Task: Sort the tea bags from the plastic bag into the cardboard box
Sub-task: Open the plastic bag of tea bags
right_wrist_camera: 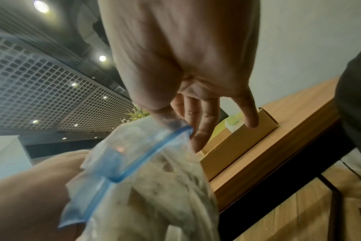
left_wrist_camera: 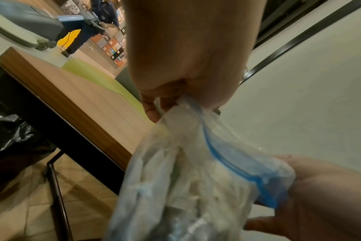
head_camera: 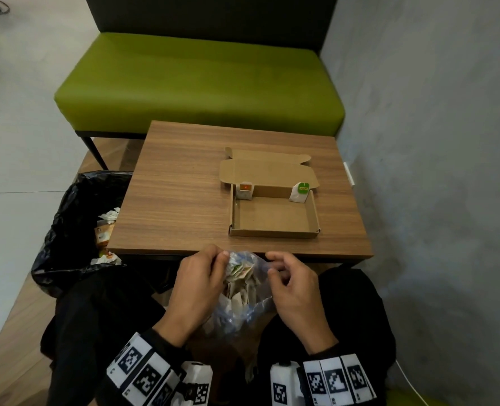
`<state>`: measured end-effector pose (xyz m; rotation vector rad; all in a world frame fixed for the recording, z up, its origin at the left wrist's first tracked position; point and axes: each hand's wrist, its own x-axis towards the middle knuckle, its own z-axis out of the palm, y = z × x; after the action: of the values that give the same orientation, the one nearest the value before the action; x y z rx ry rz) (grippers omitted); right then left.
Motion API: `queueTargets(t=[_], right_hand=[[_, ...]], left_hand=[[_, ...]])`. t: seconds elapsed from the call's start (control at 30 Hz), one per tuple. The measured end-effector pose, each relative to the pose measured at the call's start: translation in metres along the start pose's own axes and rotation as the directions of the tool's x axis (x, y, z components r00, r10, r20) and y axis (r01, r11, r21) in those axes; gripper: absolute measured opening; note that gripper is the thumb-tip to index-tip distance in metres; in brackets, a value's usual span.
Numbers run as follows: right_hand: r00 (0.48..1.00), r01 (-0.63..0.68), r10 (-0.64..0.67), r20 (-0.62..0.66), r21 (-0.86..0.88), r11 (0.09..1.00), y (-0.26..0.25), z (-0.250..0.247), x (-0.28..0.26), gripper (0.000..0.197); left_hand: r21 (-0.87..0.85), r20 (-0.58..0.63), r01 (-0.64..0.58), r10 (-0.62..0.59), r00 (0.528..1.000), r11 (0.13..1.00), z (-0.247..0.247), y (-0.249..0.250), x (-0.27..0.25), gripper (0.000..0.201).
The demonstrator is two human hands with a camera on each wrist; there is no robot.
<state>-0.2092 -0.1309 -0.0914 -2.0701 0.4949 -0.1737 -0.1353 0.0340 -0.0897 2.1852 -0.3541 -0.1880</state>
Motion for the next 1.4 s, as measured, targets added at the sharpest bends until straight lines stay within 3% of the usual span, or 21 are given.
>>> queueTargets(t=[0.1, 0.2, 0.33, 0.4, 0.57, 0.7, 0.83, 0.9, 1.07, 1.13, 1.27, 1.4], right_hand=[[0.999, -0.051, 0.049, 0.012, 0.12, 0.992, 0.005, 0.0, 0.004, 0.019], [0.97, -0.241, 0.218, 0.108, 0.328, 0.913, 0.0, -0.002, 0.005, 0.02], [0.931, -0.361, 0.301, 0.205, 0.412, 0.836, -0.005, -0.007, 0.009, 0.022], [0.925, -0.374, 0.3, 0.233, 0.428, 0.822, -0.006, -0.007, 0.01, 0.022], [0.917, -0.394, 0.296, 0.268, 0.484, 0.782, -0.008, -0.006, 0.011, 0.019], [0.918, -0.389, 0.299, 0.259, 0.454, 0.801, -0.008, -0.005, 0.008, 0.016], [0.969, -0.234, 0.211, 0.129, 0.209, 0.949, -0.002, -0.008, 0.001, 0.029], [0.984, -0.162, 0.15, 0.092, 0.13, 0.978, -0.003, -0.014, -0.004, 0.033], [0.998, -0.026, 0.028, 0.061, -0.031, 0.999, 0.0, -0.015, -0.006, 0.013], [0.999, -0.007, 0.008, 0.051, -0.02, 1.0, 0.004, -0.013, -0.003, 0.013], [0.992, -0.106, 0.095, 0.089, 0.132, 0.986, 0.008, -0.008, -0.001, 0.02], [0.973, -0.212, 0.18, 0.143, 0.263, 0.941, 0.011, -0.002, 0.001, 0.027]], left_hand=[[0.024, 0.005, 0.02, -0.02, 1.0, 1.0, -0.004, -0.003, 0.001, 0.023], [0.084, 0.065, 0.011, -0.017, 0.998, 0.996, -0.007, -0.006, 0.001, 0.015], [0.067, 0.182, -0.17, 0.155, 0.971, 0.983, -0.01, -0.004, 0.001, 0.039], [0.084, 0.227, -0.238, 0.214, 0.95, 0.968, -0.009, 0.001, 0.001, 0.04], [0.116, 0.247, -0.223, 0.19, 0.95, 0.968, -0.007, 0.007, 0.003, 0.021], [0.156, 0.204, -0.158, 0.125, 0.971, 0.975, -0.002, 0.005, 0.001, 0.021], [0.109, 0.09, -0.05, 0.04, 0.995, 0.993, 0.0, 0.0, -0.001, 0.022], [0.065, 0.043, -0.025, 0.022, 0.999, 0.998, -0.001, -0.001, -0.002, 0.023], [-0.046, 0.028, 0.014, -0.013, 1.0, 0.999, -0.001, -0.002, -0.001, 0.027], [-0.051, 0.026, 0.031, -0.03, 0.999, 0.998, -0.001, -0.002, 0.0, 0.028], [-0.047, 0.068, 0.063, -0.06, 0.996, 0.997, -0.005, -0.004, 0.0, 0.025], [0.128, 0.11, -0.012, -0.002, 0.994, 0.992, -0.011, -0.001, -0.002, 0.023]])
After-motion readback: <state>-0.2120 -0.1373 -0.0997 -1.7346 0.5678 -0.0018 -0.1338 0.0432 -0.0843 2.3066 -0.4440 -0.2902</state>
